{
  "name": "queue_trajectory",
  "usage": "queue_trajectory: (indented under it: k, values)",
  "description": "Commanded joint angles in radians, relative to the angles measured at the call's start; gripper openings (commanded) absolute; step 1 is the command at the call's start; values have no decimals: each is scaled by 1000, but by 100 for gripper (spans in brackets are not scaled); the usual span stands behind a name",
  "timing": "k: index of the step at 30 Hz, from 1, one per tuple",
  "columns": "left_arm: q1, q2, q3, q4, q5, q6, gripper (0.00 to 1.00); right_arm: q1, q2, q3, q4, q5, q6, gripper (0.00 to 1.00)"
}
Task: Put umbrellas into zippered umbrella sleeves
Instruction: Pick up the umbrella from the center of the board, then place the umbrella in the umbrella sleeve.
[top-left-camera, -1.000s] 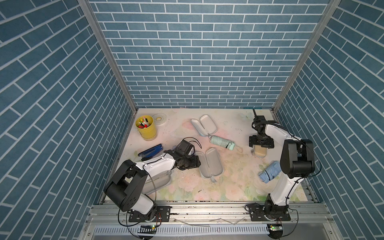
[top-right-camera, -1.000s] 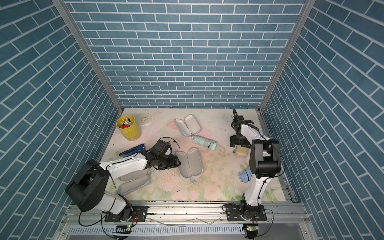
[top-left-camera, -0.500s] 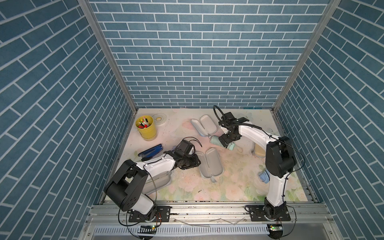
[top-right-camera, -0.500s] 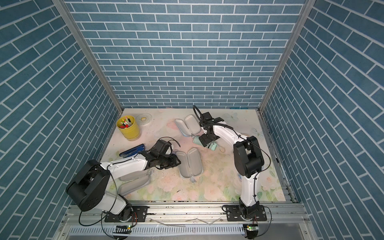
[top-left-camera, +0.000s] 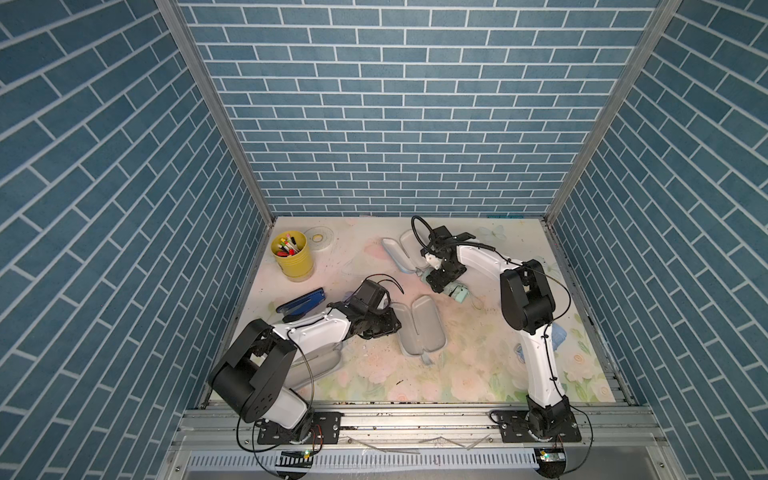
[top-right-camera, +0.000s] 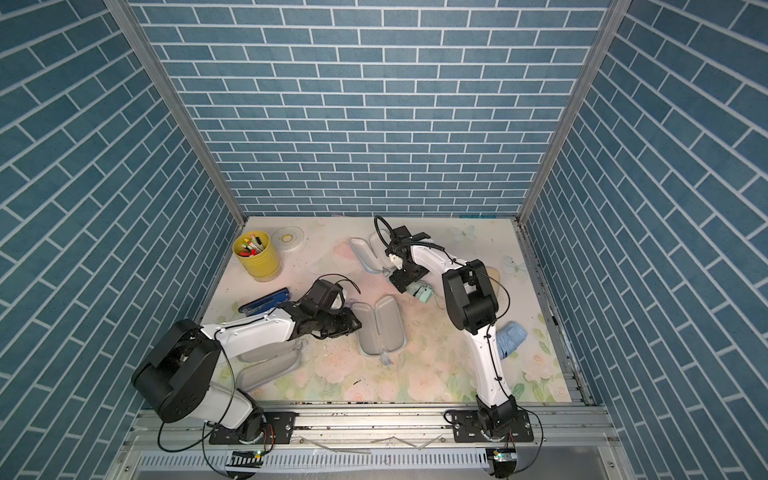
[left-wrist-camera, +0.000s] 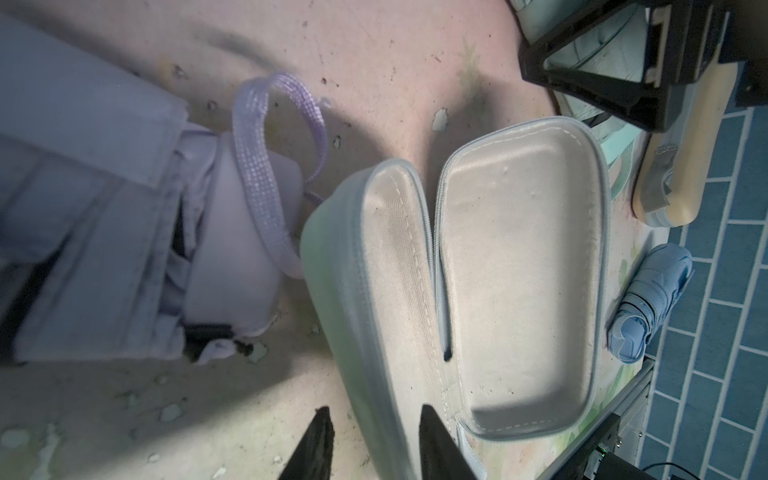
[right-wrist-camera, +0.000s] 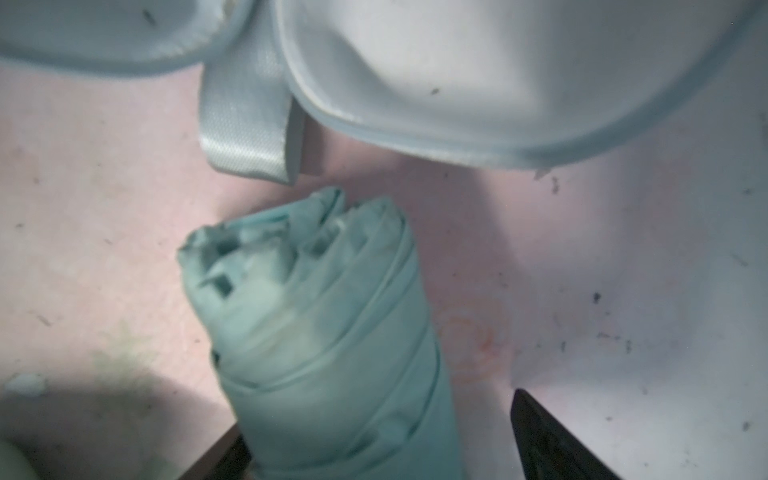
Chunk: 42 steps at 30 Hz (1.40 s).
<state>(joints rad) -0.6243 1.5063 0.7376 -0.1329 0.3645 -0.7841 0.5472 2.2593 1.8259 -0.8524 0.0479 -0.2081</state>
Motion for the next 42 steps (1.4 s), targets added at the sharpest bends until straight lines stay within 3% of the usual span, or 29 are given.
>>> queue_trajectory:
  k: [1, 4, 8, 14, 17, 20, 24, 30, 35, 42]
  values:
    - [-4, -10, -7, 9, 6, -4, 35, 11, 22, -5, -44, 6, -32, 80]
    - [-3, -11, -4, 9, -2, -3, 30, 4, -15, -34, -13, 1, 10, 59]
    - [-13, -8, 8, -4, -28, -5, 24, -27, -178, -107, 91, -40, 153, 29]
    - [-55, -24, 44, -80, -119, -35, 15, 8, -477, -177, 192, 13, 448, 14]
    - [-78, -18, 68, -129, -160, -58, 14, 67, -646, -368, 452, 13, 599, 5]
    - [-93, -15, 84, -155, -179, -94, 13, 154, -748, -574, 763, 83, 694, 3]
    - [-112, -13, 98, -179, -212, -147, 13, 224, -747, -653, 922, 200, 753, 0]
    - [-114, -19, 79, -141, -213, -236, 12, 329, -686, -775, 953, 344, 706, 0]
    - [-114, -33, 44, -71, -200, -359, 11, 414, -725, -880, 895, 423, 708, 0]
    - [-114, -75, 26, -72, -249, -411, 9, 451, -746, -972, 798, 457, 762, 0]
